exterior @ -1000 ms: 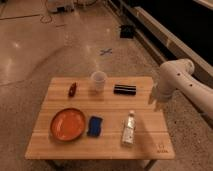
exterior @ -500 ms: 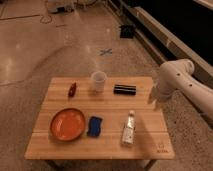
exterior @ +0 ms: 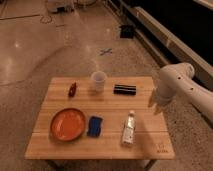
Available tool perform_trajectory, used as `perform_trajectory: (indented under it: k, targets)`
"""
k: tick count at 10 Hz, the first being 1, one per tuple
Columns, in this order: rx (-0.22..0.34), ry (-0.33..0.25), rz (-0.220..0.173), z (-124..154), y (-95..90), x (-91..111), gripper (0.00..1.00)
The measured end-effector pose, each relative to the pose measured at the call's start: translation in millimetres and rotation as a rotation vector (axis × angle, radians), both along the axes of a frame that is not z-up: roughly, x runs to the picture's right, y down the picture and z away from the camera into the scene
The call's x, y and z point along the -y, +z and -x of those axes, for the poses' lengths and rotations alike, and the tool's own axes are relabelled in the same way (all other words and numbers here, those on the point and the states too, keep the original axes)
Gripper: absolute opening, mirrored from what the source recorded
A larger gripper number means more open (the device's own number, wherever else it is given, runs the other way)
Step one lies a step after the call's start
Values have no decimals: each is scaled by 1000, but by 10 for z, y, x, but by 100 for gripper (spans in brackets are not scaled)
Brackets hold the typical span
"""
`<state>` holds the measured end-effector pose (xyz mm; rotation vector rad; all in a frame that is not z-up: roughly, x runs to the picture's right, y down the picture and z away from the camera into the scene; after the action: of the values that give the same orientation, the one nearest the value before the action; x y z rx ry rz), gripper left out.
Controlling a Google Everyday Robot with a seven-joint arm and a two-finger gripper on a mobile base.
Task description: Place the bottle in the ceramic bowl
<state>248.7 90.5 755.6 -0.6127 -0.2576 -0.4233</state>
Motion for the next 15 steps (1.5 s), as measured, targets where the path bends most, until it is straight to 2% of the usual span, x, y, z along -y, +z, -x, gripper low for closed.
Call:
perform_trajectory:
  k: [1, 2, 4, 7, 10, 13, 15]
  targets:
    - [1, -6, 0, 34, 39, 9, 45]
    - [-7, -4, 3, -41, -22, -51, 45]
    - [-3, -2, 1, 10, -12, -160, 45]
    - [10, -16, 4, 74, 75, -23, 45]
    - [0, -9, 8, -49, -15, -274, 45]
    - [7, -37, 20, 17, 37, -120, 45]
    - [7, -39, 28, -16, 6, -202, 45]
